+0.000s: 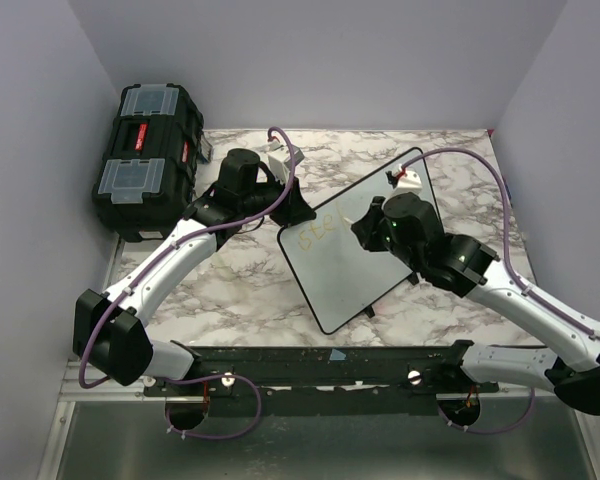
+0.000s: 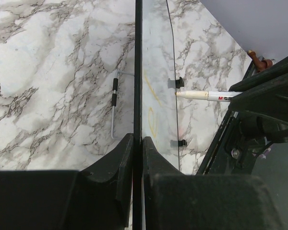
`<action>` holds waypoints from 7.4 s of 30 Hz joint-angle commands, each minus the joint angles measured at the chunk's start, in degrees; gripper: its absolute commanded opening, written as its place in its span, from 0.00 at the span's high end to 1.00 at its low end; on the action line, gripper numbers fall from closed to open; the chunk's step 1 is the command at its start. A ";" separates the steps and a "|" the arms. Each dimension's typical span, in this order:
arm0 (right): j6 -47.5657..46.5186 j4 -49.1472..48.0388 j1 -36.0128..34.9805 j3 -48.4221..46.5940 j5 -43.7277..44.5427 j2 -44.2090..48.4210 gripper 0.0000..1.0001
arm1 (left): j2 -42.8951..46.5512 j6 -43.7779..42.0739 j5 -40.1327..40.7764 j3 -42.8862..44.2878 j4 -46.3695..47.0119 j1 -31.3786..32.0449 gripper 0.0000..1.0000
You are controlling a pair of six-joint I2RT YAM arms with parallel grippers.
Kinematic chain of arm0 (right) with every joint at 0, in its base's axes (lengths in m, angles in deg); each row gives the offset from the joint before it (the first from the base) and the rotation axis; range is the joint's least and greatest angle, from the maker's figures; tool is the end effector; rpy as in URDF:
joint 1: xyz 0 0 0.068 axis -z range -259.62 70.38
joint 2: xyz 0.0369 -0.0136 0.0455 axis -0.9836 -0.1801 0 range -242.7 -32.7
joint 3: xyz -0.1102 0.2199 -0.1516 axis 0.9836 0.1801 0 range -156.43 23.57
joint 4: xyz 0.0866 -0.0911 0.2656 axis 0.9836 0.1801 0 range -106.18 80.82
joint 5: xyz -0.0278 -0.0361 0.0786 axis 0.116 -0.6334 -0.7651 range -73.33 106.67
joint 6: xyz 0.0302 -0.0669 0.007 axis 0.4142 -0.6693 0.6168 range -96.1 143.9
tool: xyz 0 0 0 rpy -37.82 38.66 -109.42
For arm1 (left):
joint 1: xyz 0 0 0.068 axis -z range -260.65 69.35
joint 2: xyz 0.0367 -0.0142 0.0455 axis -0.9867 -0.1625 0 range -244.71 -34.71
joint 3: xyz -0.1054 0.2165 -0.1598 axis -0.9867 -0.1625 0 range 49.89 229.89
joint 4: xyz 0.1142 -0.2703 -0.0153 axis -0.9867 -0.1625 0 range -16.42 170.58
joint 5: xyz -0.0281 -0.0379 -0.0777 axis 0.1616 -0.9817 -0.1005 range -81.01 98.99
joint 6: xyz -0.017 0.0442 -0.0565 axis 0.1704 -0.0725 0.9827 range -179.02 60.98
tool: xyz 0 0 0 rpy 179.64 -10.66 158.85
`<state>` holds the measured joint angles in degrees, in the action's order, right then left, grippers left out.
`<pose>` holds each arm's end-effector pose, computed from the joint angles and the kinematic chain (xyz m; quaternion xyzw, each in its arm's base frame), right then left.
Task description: Write a sentence on the whiteboard
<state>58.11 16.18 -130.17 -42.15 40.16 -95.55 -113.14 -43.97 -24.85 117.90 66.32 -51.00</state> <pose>0.1978 0.2017 0.3729 -0.0186 0.8517 0.2026 0.4829 0.2985 -0.2094 0.3446 0.2581 0.7790 -0.4229 0.3844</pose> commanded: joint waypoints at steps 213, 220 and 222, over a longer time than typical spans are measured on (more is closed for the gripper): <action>29.93 -37.41 2.91 3.02 -13.33 9.41 0.99 | -5.09 -3.89 -1.76 -2.20 3.76 -4.46 0.76; 29.78 -36.99 2.91 4.57 -11.14 10.65 0.99 | -4.64 -4.45 -0.74 -0.93 2.53 -4.42 0.75; 28.46 -35.64 2.91 4.96 -9.74 11.23 0.99 | -4.30 -4.72 -0.23 -0.39 2.15 -4.64 0.68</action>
<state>88.69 -19.71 -127.24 -38.47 26.87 -85.97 -118.52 -47.40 -25.92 114.55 68.62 -55.96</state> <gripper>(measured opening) 0.117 0.256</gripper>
